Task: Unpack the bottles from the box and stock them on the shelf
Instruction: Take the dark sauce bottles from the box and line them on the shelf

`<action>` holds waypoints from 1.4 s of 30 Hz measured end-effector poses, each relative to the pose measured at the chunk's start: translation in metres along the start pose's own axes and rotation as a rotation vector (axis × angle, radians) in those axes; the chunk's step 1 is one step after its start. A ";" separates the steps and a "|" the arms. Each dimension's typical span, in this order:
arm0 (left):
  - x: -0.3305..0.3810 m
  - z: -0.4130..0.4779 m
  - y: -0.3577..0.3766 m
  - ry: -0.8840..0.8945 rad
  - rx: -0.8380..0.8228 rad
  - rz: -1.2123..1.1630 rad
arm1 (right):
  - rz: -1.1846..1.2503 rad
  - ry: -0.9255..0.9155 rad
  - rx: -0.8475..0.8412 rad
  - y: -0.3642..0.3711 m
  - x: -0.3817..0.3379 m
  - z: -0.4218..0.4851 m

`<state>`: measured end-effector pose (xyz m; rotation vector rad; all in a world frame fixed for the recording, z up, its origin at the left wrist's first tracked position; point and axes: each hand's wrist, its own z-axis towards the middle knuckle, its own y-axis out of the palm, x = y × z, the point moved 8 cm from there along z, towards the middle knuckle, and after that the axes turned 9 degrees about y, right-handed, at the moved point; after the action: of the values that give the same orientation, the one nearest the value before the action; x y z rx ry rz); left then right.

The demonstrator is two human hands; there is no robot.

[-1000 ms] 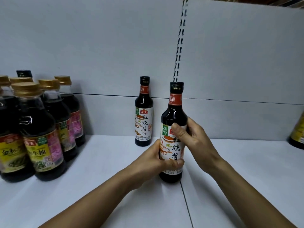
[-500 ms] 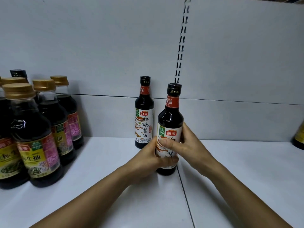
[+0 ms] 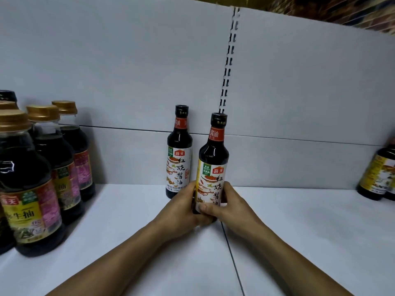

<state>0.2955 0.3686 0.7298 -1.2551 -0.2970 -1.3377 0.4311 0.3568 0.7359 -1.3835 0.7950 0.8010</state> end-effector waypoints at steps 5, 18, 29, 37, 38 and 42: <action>0.000 -0.002 -0.006 0.027 0.044 0.092 | -0.010 -0.004 0.023 0.004 0.007 0.001; -0.016 -0.001 -0.032 -0.115 0.062 0.397 | 0.027 0.069 0.063 0.009 0.027 0.013; -0.037 -0.005 -0.067 -0.266 0.387 0.416 | -0.049 0.131 0.113 0.016 0.018 0.038; -0.056 0.000 -0.061 -0.209 0.377 0.307 | -0.358 0.145 0.229 0.019 0.012 0.047; -0.057 0.000 -0.061 -0.207 0.374 0.309 | -0.383 0.140 0.247 0.019 0.011 0.047; -0.066 0.002 -0.061 -0.218 0.385 0.320 | -0.473 0.115 0.315 0.020 0.009 0.048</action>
<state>0.2260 0.4214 0.7098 -1.0677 -0.4622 -0.8246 0.4190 0.4057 0.7195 -1.2679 0.6135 0.2186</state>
